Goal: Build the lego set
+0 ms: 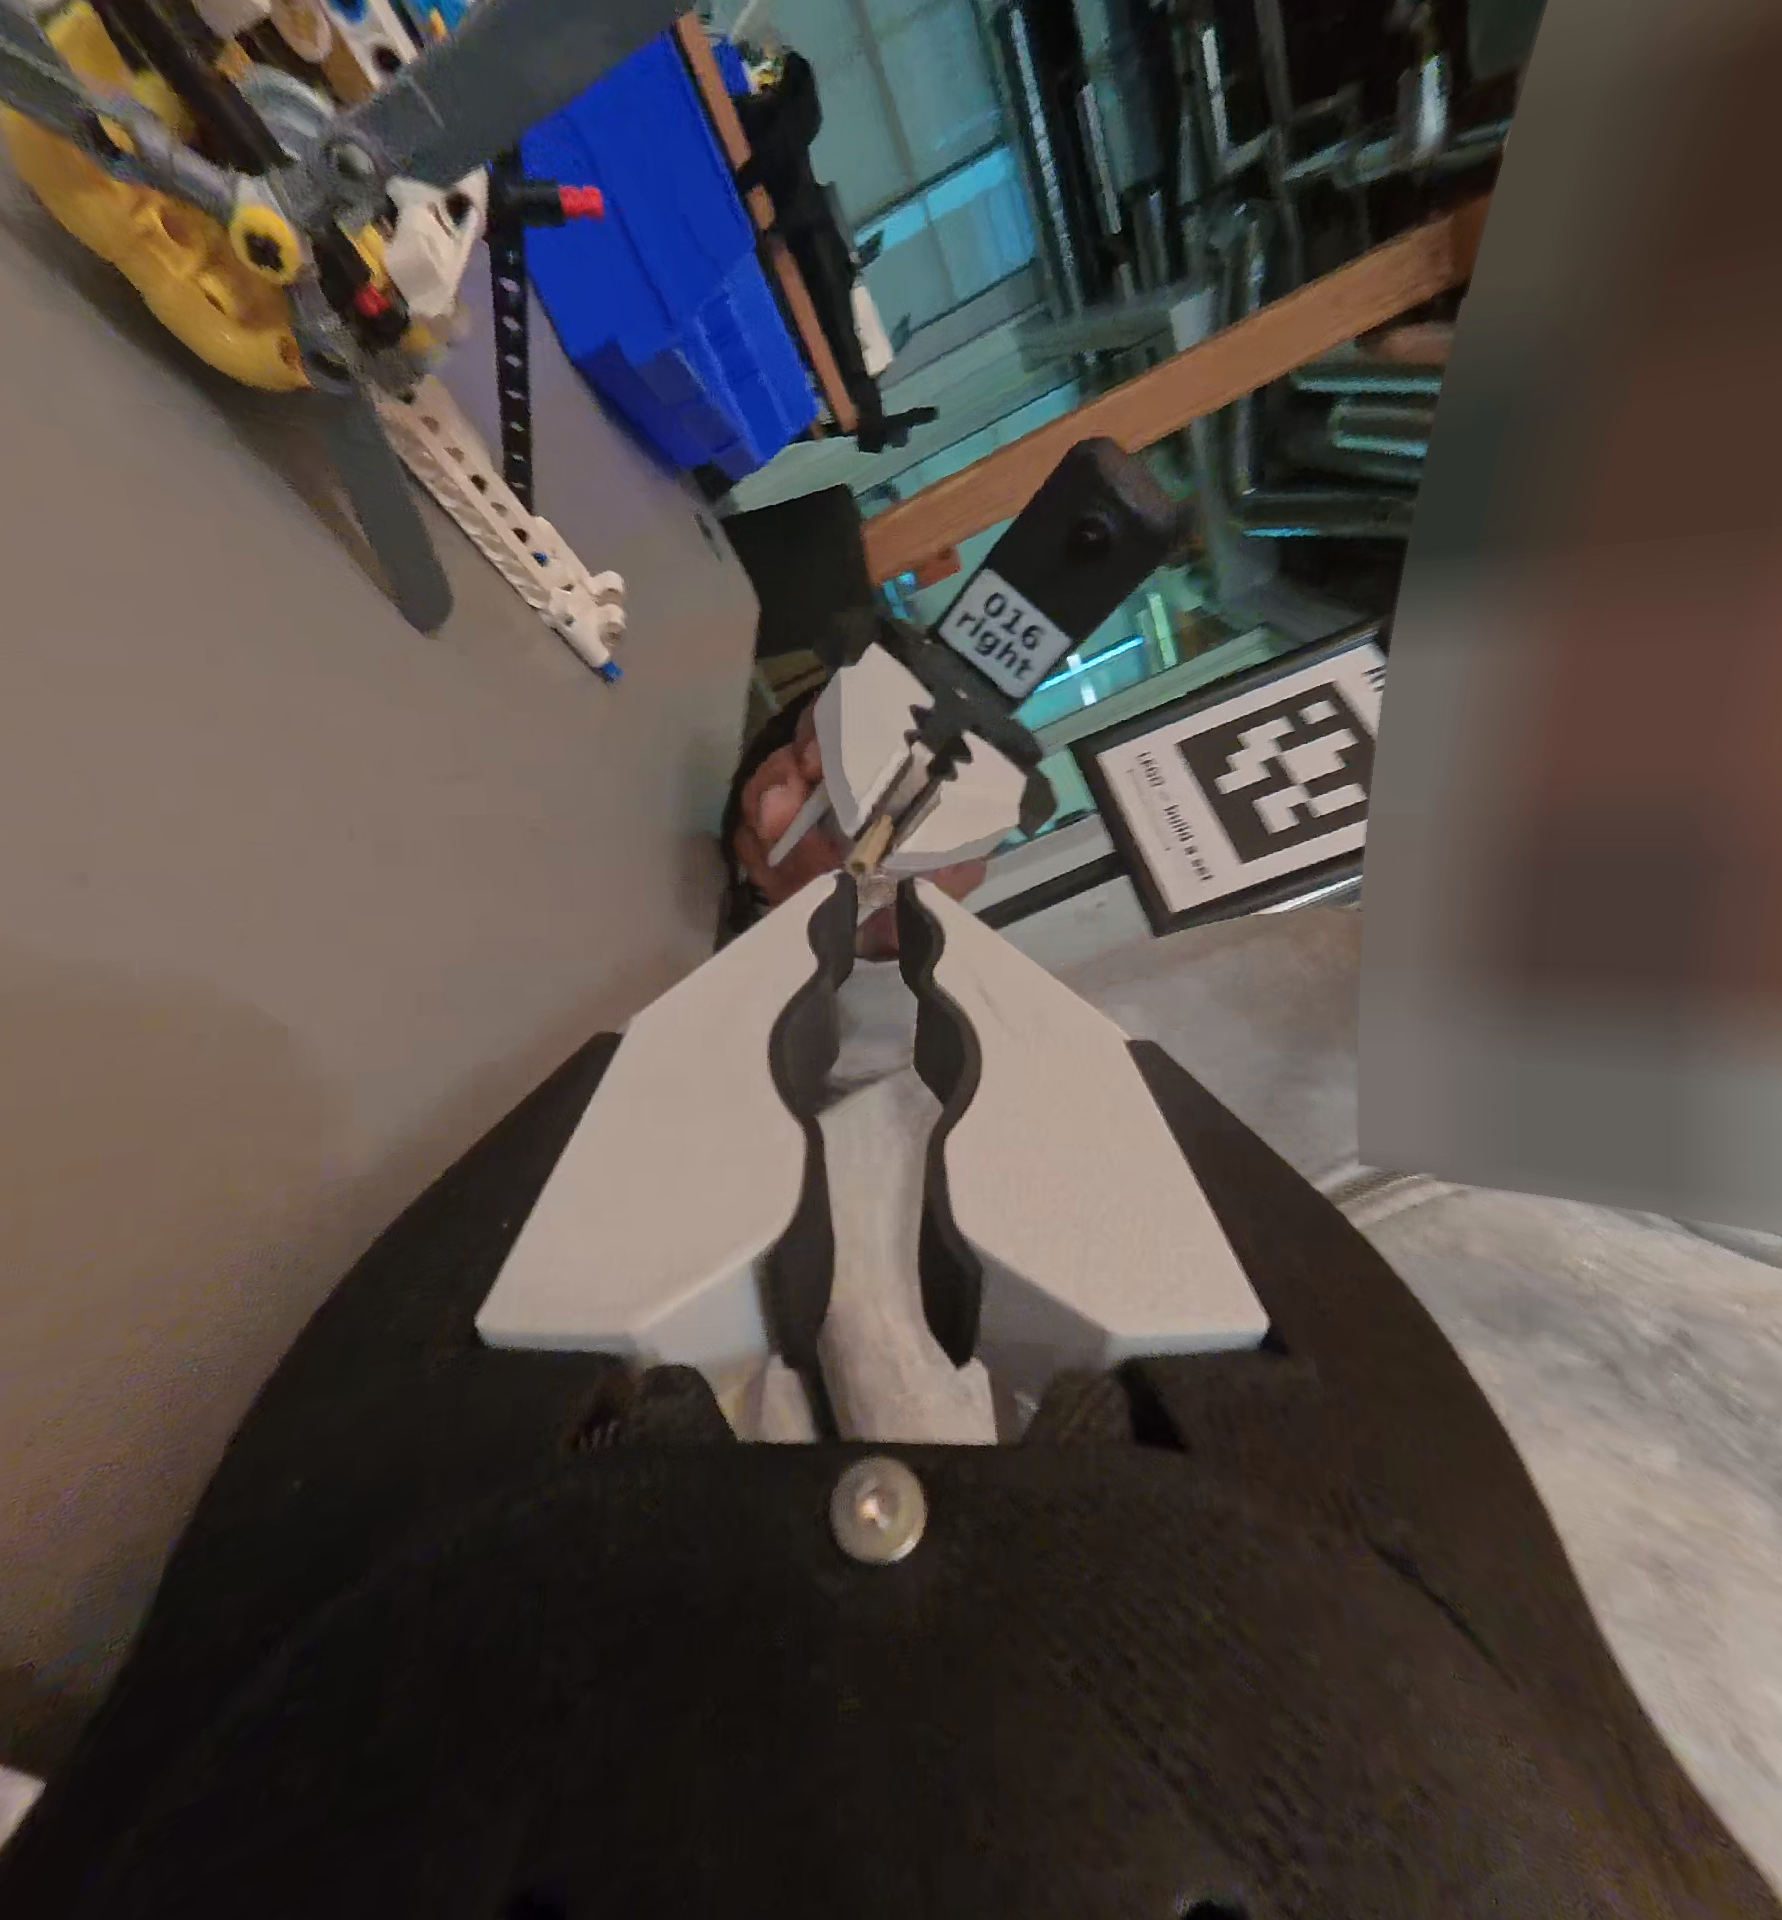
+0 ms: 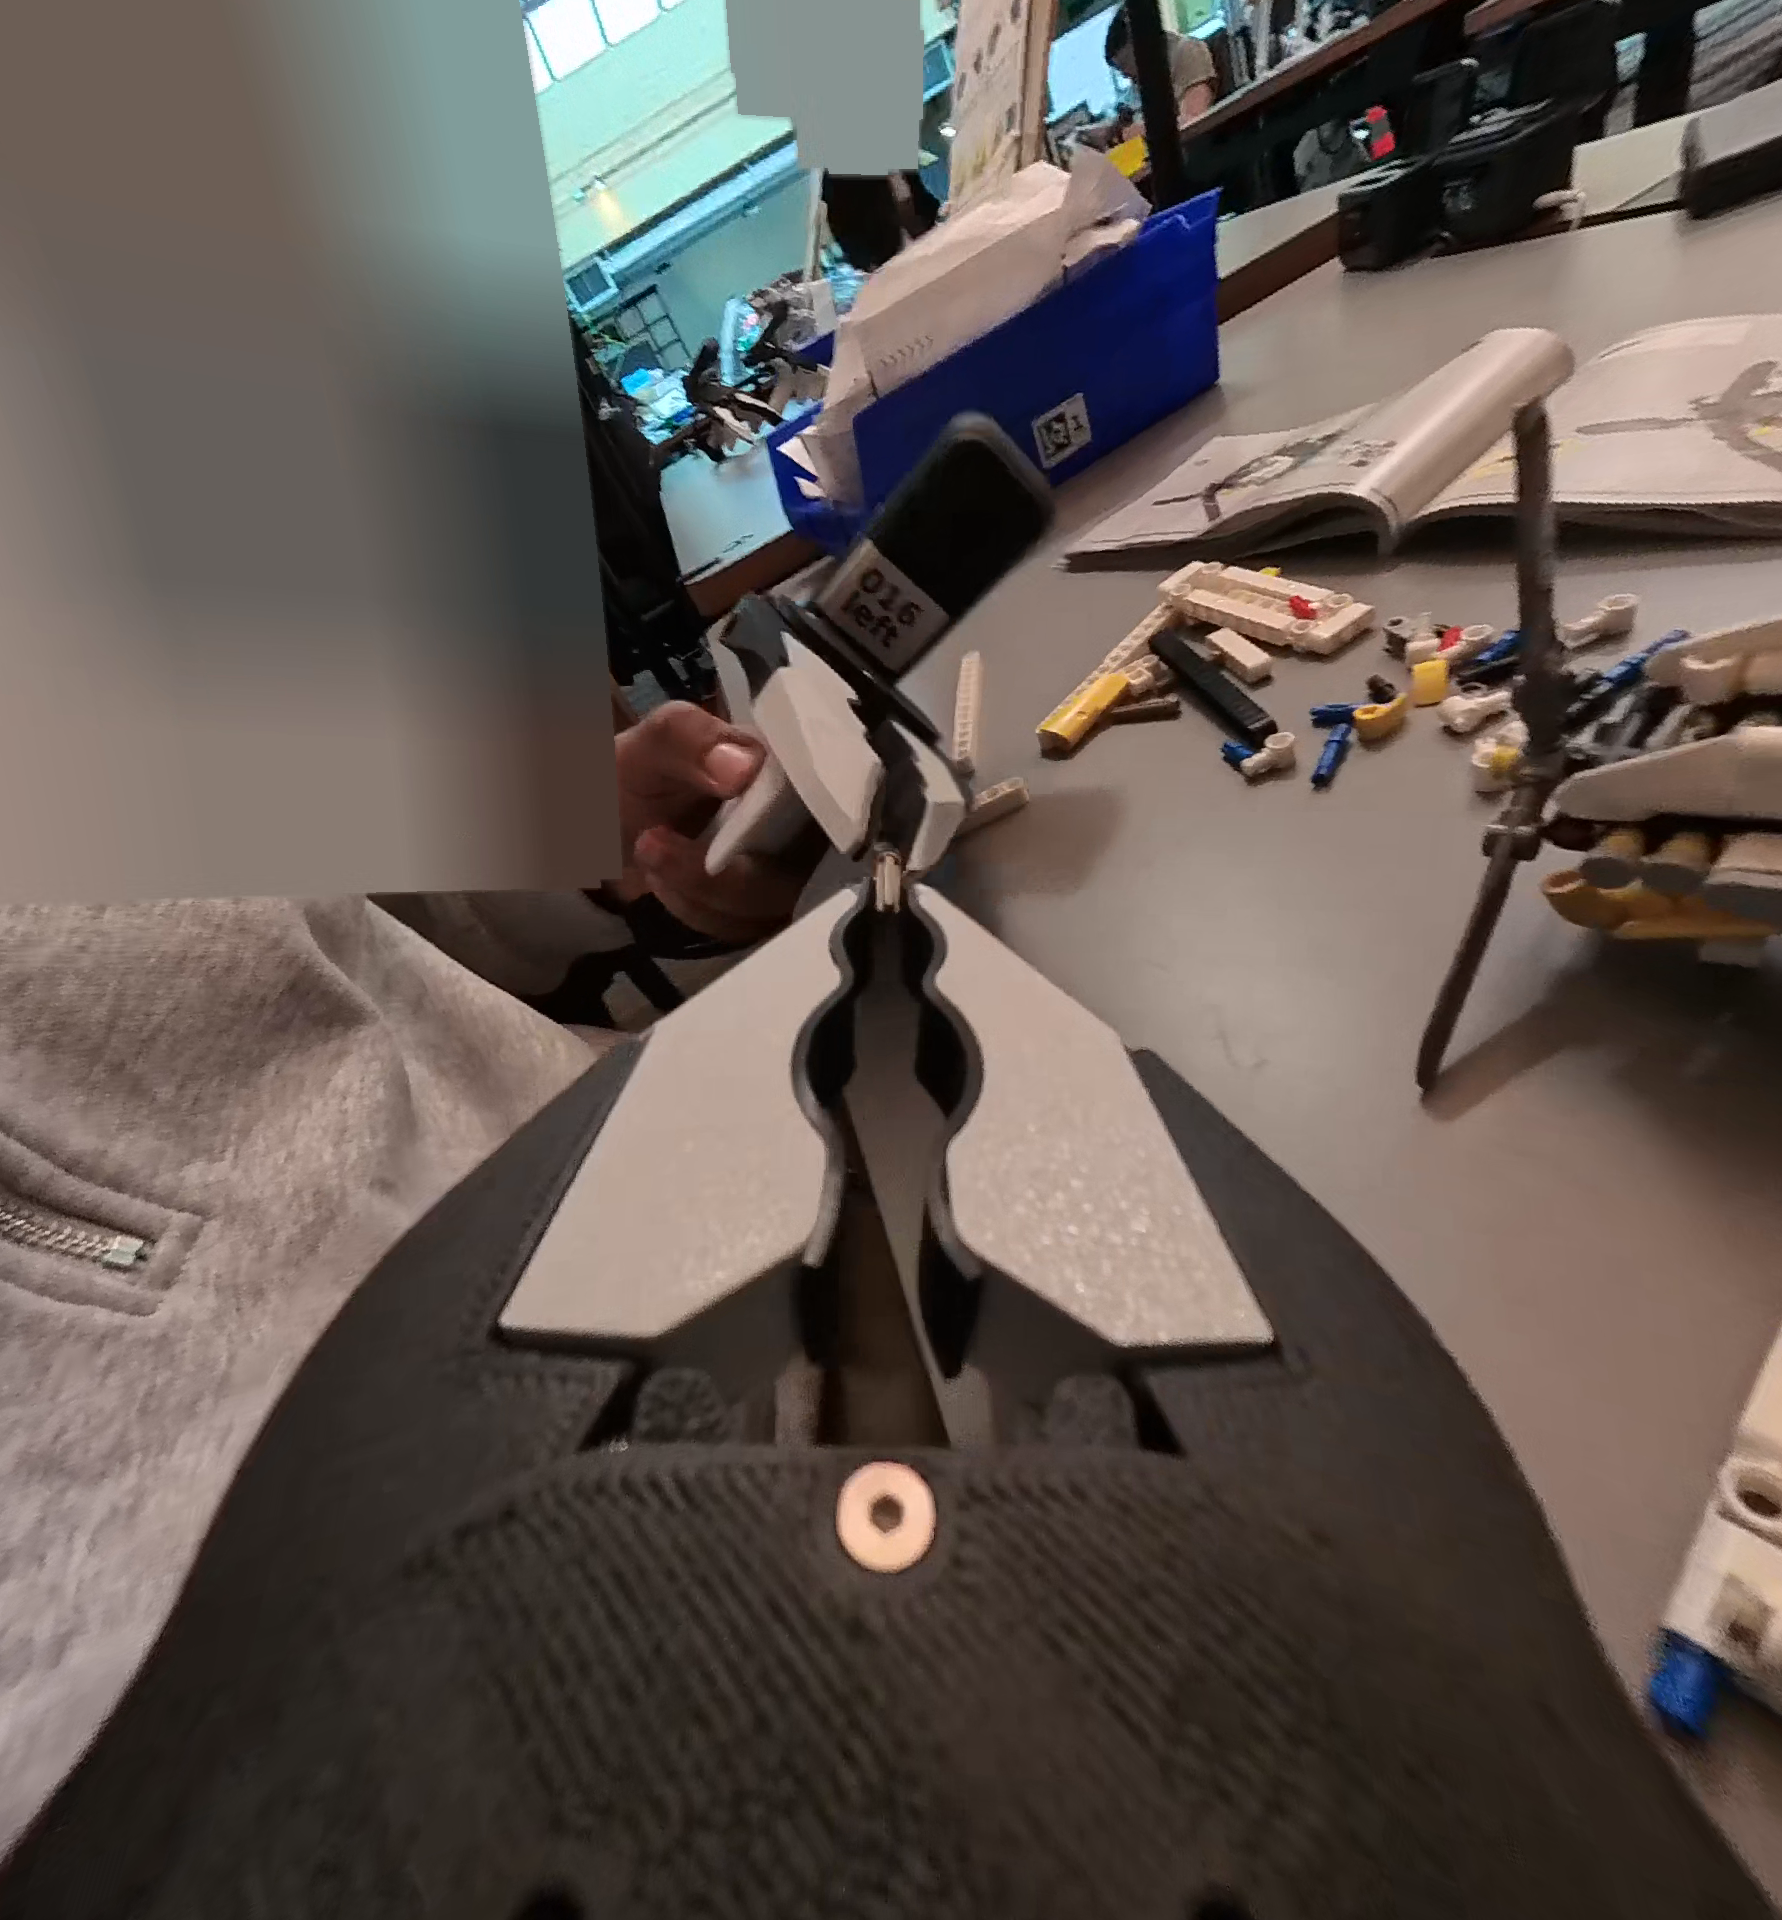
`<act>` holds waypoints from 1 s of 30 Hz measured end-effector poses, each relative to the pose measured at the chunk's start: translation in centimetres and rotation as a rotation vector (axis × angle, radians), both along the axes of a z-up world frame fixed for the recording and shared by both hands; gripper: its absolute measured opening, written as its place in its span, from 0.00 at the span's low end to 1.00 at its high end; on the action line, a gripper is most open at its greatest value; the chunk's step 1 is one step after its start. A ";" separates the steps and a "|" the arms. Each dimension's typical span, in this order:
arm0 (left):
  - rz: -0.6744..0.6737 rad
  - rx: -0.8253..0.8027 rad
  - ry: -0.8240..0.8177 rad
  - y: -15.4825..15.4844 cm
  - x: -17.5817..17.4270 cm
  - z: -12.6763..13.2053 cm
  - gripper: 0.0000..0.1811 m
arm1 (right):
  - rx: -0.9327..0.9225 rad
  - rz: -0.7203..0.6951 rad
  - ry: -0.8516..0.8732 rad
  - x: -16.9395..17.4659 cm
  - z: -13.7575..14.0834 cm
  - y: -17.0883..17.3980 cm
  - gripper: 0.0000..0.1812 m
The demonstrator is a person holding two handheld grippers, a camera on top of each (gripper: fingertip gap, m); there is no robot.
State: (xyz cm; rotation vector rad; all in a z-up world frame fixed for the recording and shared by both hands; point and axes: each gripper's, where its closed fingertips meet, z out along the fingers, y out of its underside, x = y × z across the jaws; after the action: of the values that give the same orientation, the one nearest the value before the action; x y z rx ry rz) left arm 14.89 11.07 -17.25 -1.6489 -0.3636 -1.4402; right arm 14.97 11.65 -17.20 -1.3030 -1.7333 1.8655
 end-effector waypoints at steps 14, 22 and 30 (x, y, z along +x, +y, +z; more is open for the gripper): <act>0.112 -0.103 0.636 1.8 -1.7 -3.7 0.03 | 0.017 -0.180 -0.004 -0.4 -0.1 3.9 0.01; 0.125 -0.303 0.757 1.9 -2.9 -6.7 0.03 | 0.032 -0.187 -0.011 -0.3 -0.6 3.8 0.01; 0.140 -0.321 0.761 1.1 -3.6 -6.8 0.03 | 0.042 -0.179 -0.012 -0.1 -0.8 3.6 0.01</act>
State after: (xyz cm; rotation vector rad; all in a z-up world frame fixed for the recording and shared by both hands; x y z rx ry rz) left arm 11.30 12.20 -24.10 -2.2346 -0.2672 -0.5872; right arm 14.90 15.20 -18.00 -1.4057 -1.5955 1.7165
